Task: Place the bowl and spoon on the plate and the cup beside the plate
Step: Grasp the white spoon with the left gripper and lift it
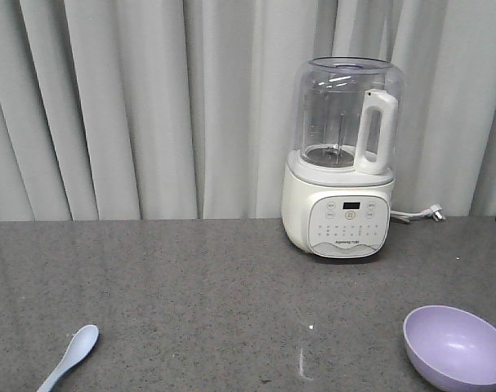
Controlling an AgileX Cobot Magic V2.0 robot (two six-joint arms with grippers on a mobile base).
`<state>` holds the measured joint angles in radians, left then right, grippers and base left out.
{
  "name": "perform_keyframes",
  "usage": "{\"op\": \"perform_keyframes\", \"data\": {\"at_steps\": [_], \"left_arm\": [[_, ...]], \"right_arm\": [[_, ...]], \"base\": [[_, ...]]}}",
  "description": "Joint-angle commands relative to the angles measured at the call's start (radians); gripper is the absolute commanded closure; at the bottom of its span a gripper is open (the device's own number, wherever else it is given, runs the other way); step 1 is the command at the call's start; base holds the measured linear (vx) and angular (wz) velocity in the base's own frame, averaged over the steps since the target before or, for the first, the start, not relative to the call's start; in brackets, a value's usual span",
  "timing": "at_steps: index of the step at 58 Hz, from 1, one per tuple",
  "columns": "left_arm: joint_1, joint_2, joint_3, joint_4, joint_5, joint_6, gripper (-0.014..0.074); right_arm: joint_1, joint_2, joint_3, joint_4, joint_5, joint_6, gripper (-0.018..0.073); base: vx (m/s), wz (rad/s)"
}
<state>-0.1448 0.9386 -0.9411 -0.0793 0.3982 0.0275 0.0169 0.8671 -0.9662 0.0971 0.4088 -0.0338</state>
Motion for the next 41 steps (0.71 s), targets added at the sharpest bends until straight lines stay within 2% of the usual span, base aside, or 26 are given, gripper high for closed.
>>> {"op": "perform_keyframes", "data": {"at_steps": [1,5,8,9,13,18,25,28,34,41], "left_arm": [[-0.001,0.006,-0.034,-0.062,-0.002,0.069,-0.0013],[-0.001,0.045,-0.045,-0.094,0.083,0.158,-0.0011],[-0.001,0.093,-0.07,-0.12,0.156,0.165,-0.0011],[-0.001,0.188,-0.125,-0.121,0.255,0.151,-0.0008],[-0.001,0.272,-0.17,-0.113,0.309,0.148,-0.0003],[-0.001,0.356,-0.211,-0.071,0.33,0.14,0.0006],[-0.001,0.454,-0.238,0.017,0.365,0.036,0.0006],[-0.001,0.487,-0.243,0.027,0.372,-0.003,0.0006],[-0.001,0.543,-0.244,0.017,0.379,0.003,0.0006],[-0.001,0.6,-0.244,-0.016,0.376,0.068,0.0006]], "right_arm": [[-0.003,-0.003,-0.035,0.052,-0.078,-0.007,-0.0139],[-0.003,-0.003,-0.035,0.066,-0.078,-0.007,-0.0128],[-0.003,-0.003,-0.035,0.066,-0.078,-0.007,-0.0117],[-0.003,-0.003,-0.035,0.066,-0.073,-0.007,-0.0097],[-0.003,-0.003,-0.035,0.066,-0.062,-0.007,-0.0081],[-0.003,-0.003,-0.035,0.065,-0.047,-0.011,-0.0058],[-0.003,-0.003,-0.035,0.061,-0.04,-0.011,-0.0035],[-0.003,-0.003,-0.035,0.061,-0.04,-0.011,-0.0031],[-0.003,-0.003,-0.035,0.058,-0.04,-0.011,-0.0031],[-0.003,-0.003,-0.035,0.049,-0.032,-0.016,-0.0031]], "base": [[0.0,0.0],[0.0,0.0],[0.0,0.0],[0.0,0.0],[0.0,0.0],[0.0,0.0],[0.0,0.0],[0.0,0.0],[0.0,0.0],[0.0,0.0]]}}
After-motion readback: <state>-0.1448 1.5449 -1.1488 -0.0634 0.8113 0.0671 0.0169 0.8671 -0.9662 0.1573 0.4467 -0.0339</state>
